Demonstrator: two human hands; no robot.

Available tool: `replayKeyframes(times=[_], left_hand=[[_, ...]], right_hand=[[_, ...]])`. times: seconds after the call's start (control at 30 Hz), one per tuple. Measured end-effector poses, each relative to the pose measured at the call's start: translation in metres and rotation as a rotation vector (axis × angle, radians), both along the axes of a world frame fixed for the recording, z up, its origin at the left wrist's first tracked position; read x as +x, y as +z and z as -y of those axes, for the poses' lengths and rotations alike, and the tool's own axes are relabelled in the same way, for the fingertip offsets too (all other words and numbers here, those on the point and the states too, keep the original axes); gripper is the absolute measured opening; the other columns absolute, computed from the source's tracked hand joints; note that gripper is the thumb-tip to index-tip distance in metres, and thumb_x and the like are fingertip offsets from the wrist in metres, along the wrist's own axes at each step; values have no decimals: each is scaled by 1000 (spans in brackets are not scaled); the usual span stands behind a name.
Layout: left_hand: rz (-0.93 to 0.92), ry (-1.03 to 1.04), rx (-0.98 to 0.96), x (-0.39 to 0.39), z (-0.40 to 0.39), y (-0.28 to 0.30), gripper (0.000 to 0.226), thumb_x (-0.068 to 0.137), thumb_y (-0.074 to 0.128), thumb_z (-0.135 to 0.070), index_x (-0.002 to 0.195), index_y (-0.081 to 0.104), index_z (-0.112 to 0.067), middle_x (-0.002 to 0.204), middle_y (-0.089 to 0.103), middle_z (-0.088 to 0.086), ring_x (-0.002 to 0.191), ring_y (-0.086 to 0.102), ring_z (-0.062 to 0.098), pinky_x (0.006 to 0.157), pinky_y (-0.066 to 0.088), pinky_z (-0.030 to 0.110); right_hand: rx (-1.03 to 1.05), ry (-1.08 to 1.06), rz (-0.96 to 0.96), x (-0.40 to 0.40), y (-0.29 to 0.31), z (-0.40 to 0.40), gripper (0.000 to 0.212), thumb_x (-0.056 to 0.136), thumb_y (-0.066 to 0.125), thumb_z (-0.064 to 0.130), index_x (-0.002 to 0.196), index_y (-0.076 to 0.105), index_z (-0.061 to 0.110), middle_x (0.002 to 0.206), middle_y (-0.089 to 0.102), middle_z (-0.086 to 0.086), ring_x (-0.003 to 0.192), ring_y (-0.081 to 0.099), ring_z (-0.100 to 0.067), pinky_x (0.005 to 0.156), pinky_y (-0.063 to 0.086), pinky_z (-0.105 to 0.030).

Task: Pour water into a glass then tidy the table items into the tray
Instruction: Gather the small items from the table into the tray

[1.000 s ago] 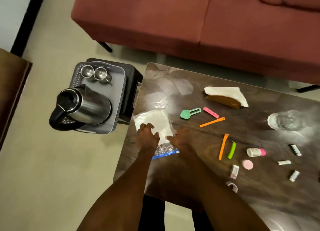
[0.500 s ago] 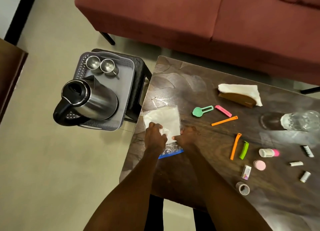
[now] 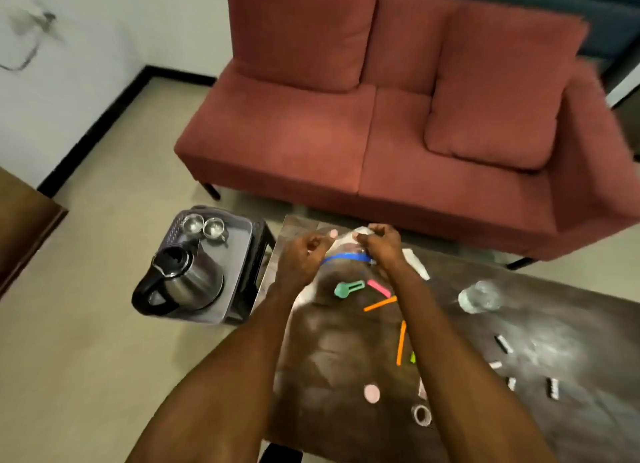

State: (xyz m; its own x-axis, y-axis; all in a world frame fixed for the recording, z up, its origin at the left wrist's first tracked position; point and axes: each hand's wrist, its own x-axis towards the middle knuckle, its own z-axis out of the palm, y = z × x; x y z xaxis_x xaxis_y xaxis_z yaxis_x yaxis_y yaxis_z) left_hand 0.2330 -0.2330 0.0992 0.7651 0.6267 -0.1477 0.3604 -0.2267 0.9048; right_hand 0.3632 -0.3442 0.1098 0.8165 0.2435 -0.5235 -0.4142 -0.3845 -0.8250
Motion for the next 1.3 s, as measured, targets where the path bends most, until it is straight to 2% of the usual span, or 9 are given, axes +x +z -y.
replayKeyframes(times=[0.17, 0.37, 0.47, 0.57, 0.67, 0.8, 1.07, 1.2, 1.3], left_hand=[[168, -34, 147, 38, 9, 124, 45, 65, 81, -54, 89, 73, -18, 83, 73, -7, 76, 66, 7, 73, 51, 21], [507, -9, 141, 73, 44, 266, 11, 78, 78, -8, 89, 76, -4, 74, 70, 5, 57, 56, -8, 59, 44, 13], [661, 6, 70, 79, 65, 319, 8, 77, 76, 0, 85, 75, -2, 74, 70, 7, 57, 57, -4, 58, 46, 15], [724, 3, 33, 83, 81, 356, 7, 78, 76, -2, 85, 73, -1, 70, 66, 6, 56, 54, 2, 53, 44, 17], [794, 5, 26, 85, 93, 384, 7, 80, 74, -3, 87, 72, -1, 72, 66, 7, 62, 56, 9, 58, 47, 22], [800, 18, -22, 92, 108, 402, 6, 81, 76, -10, 79, 70, -8, 68, 64, 5, 57, 55, 9, 54, 48, 24], [767, -3, -72, 95, 121, 431, 12, 80, 77, -15, 86, 69, -9, 67, 71, 2, 59, 66, 16, 53, 56, 29], [714, -28, 150, 96, 121, 445, 13, 75, 78, -11, 85, 70, -11, 80, 72, 10, 71, 69, 23, 65, 61, 44], [531, -45, 547, 100, 128, 458, 23, 73, 80, -38, 90, 70, -26, 86, 70, -8, 85, 67, 14, 86, 49, 43]], right_hand=[[262, -53, 37, 53, 148, 36, 13, 89, 55, -11, 86, 62, 0, 75, 59, -8, 62, 62, -19, 47, 52, -19], [487, -101, 76, 69, 298, 96, 29, 92, 48, -15, 121, 50, -20, 98, 57, -19, 48, 70, -26, 45, 57, -26], [466, -69, 122, 64, 342, 125, 18, 98, 56, 8, 110, 57, -5, 85, 59, -14, 43, 66, -19, 43, 56, -23], [298, -8, 277, 65, 378, 156, 36, 98, 55, 42, 87, 61, 8, 65, 53, -6, 35, 48, -10, 37, 43, -18], [306, -2, 484, 72, 405, 183, 43, 95, 58, 48, 98, 71, 8, 68, 54, 1, 52, 42, -11, 49, 42, -24], [358, 153, 747, 67, 422, 208, 26, 91, 70, 22, 117, 71, 20, 95, 70, 10, 78, 64, 5, 67, 47, -9], [512, 39, 892, 60, 440, 217, 17, 88, 72, 7, 104, 73, 0, 76, 71, -2, 60, 62, -1, 62, 54, -18], [561, -33, 925, 59, 450, 217, 18, 88, 72, 7, 104, 73, -2, 67, 70, 1, 51, 57, 0, 50, 51, -15], [557, -48, 914, 59, 454, 215, 14, 86, 74, 9, 99, 77, 3, 64, 71, 4, 54, 61, -2, 51, 51, -17]])
